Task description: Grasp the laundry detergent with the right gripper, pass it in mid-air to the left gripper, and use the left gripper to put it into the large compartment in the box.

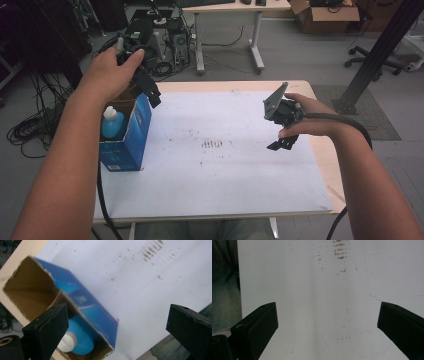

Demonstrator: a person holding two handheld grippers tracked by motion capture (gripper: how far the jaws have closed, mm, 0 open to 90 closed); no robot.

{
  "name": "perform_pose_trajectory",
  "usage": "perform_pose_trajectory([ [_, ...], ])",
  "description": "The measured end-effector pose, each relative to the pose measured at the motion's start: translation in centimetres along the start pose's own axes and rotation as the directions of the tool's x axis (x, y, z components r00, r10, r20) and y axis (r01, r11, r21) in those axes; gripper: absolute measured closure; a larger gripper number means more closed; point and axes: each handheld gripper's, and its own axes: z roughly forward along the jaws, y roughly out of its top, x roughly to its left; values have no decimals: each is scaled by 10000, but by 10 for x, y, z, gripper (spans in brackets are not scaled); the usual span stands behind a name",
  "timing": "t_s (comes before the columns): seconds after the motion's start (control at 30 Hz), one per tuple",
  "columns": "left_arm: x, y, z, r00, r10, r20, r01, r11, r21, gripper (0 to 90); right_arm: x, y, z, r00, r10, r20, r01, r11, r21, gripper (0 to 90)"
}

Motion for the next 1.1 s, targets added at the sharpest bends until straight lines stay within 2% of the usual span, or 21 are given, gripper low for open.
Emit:
perform_pose_trajectory([
  [0.13, -8, 8, -2, 9958, 892, 225, -893, 9960, 47, 45, 0, -1, -1, 10000, 37, 4, -37, 10000, 2, 33],
  [0.23, -15, 13, -4, 9859, 1591, 528, -1589, 9873, -71, 45, -1, 0, -2, 10000, 5, -9, -5, 10000, 43, 33],
  [0.27, -17, 14, -4, 9817, 1789, 657, -1786, 9839, -111, 45, -2, 0, -2, 10000, -41, -34, 42, 10000, 77, 33],
  [0.33, -24, 17, -4, 9670, 2393, 870, -2403, 9707, 9, 44, -2, 1, -2, 10000, 24, -53, -23, 9999, 123, 33],
  [0.37, -27, 18, -3, 9618, 2571, 936, -2585, 9660, 27, 44, -3, 1, -1, 10000, 8, -68, -7, 9999, 128, 33],
  [0.47, -36, 21, 0, 9367, 3304, 1160, -3319, 9433, -62, 45, -4, 2, -1, 10000, -10, -91, 12, 9999, 156, 33],
  [0.5, -39, 21, 1, 9335, 3366, 1239, -3382, 9410, -83, 45, -4, 3, -1, 9999, -29, -100, 31, 9999, 166, 33],
  [0.57, -42, 23, 4, 9325, 3381, 1269, -3404, 9403, -34, 45, -4, 4, -1, 9999, -39, -118, 41, 9997, 229, 33],
  [0.63, -45, 23, 6, 9261, 3537, 1310, -3562, 9344, -49, 45, -4, 5, 0, 9998, -97, -145, 100, 9997, 236, 33],
  [0.67, -47, 23, 7, 9208, 3664, 1339, -3684, 9296, -109, 45, -3, 5, 0, 9998, -101, -150, 104, 9997, 228, 33],
  [0.77, -54, 23, 8, 8946, 4215, 1483, -4216, 9062, -325, 45, -2, 5, 1, 9997, -105, -203, 111, 9995, 308, 33],
  [0.83, -59, 22, 8, 8705, 4639, 1641, -4632, 8851, -452, 44, -2, 4, 2, 9997, -23, -246, 32, 9994, 357, 33],
  [0.97, -69, 22, 12, 8271, 5336, 1764, -5343, 8439, -474, 46, -1, 2, 3, 9995, -23, -322, 38, 9989, 468, 33],
  [1.1, -73, 24, 13, 8062, 5586, 1950, -5596, 8269, -551, 43, -1, 2, 2, 9994, -38, -334, 54, 9988, 490, 33],
])
